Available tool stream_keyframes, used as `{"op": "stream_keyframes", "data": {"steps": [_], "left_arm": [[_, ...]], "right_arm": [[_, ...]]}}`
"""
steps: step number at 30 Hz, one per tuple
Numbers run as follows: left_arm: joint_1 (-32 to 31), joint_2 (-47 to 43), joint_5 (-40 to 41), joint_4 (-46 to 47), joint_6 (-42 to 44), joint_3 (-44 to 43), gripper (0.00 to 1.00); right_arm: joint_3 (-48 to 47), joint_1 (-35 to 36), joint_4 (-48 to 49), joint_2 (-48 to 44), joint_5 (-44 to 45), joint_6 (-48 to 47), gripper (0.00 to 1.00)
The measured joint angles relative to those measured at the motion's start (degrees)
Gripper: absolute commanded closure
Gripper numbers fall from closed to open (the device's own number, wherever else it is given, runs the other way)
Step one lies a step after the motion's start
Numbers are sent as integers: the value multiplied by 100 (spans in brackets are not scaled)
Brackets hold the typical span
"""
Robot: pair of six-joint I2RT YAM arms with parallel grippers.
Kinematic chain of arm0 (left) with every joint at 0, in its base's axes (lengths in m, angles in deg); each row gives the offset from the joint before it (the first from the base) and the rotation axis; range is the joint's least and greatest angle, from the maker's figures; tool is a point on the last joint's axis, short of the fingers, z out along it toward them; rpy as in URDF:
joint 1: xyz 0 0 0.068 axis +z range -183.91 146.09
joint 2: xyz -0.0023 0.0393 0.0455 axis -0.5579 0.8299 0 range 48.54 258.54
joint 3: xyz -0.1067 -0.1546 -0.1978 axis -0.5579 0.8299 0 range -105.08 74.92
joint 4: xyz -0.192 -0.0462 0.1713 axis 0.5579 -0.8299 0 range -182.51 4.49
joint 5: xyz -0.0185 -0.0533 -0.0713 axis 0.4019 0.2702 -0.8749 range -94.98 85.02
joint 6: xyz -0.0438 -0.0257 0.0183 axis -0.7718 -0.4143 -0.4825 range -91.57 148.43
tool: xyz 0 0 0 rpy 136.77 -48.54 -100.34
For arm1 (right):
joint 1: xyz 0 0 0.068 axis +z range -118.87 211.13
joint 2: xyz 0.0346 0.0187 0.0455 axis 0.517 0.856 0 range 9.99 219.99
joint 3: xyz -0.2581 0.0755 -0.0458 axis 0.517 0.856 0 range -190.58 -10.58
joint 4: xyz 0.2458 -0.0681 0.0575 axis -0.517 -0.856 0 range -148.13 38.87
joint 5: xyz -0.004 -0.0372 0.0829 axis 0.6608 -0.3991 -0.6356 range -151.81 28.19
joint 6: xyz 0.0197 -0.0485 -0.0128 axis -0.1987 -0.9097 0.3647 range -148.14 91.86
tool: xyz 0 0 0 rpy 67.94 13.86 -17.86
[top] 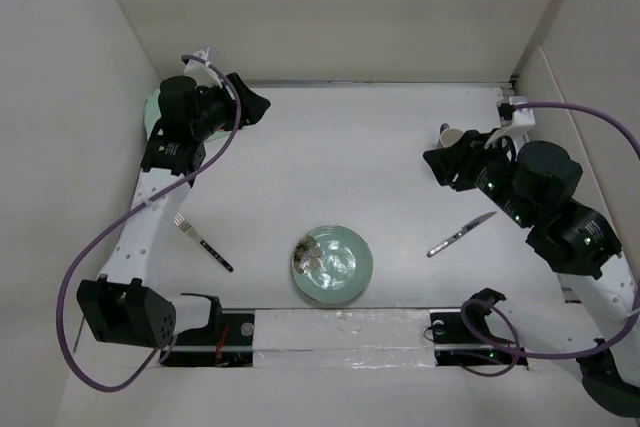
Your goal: Set the dinner table for one person
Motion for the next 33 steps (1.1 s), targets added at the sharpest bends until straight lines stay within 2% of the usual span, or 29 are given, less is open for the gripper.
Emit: {"op": "stream_keyframes", "data": {"steps": [2, 3, 4, 7, 9, 10, 11, 16, 19, 20, 21, 25, 26, 28, 29, 32, 33], "left_arm": [[28, 46, 101, -39, -26, -4, 48], [46, 57, 181, -66, -48, -15, 51], [76, 85, 306, -114, -59, -52, 58], [138, 308, 846, -313, -103, -358, 62], [146, 575, 1252, -382, -146, -678, 72], [149, 726, 1449, -407, -164, -822, 79], [149, 890, 1650, -470, -177, -986, 98], [146, 1965, 2741, -931, -184, -1917, 100], [166, 2769, 3451, -1191, -201, -2549, 72], [179, 3014, 3665, -1283, -238, -2712, 60], [214, 3254, 3836, -1344, -256, -2846, 55], [538, 4188, 3947, -1585, -422, -3254, 48], [647, 4391, 3899, -1622, -463, -3340, 47], [859, 4828, 3792, -1679, -551, -3491, 45], [951, 5034, 3764, -1725, -579, -3571, 44], [1123, 5602, 3713, -1829, -634, -3810, 40], [1132, 5775, 3694, -1858, -638, -3904, 40]], "right_arm": [[0, 0, -33, 24, 37, -17, 77], [11, 0, -33, 26, 44, -20, 97], [26, 0, -15, 31, 35, 2, 100], [304, 0, 17, -81, -20, -26, 100], [413, 0, 4, -101, -87, -46, 100], [431, 0, 7, -96, -127, -50, 100], [442, 0, 17, -90, -184, -61, 100], [680, 0, 94, -72, -433, -92, 100], [800, 0, 107, -26, -540, -162, 100], [802, 0, 105, 7, -553, -205, 100], [802, 0, 109, 42, -555, -249, 100], [815, -2, 109, 162, -560, -446, 100], [815, -2, 109, 197, -568, -481, 97], [815, -13, 109, 278, -601, -531, 88], [815, -13, 114, 326, -629, -551, 77], [817, -79, 153, 466, -710, -599, 65], [817, -101, 170, 522, -774, -605, 64]]}}
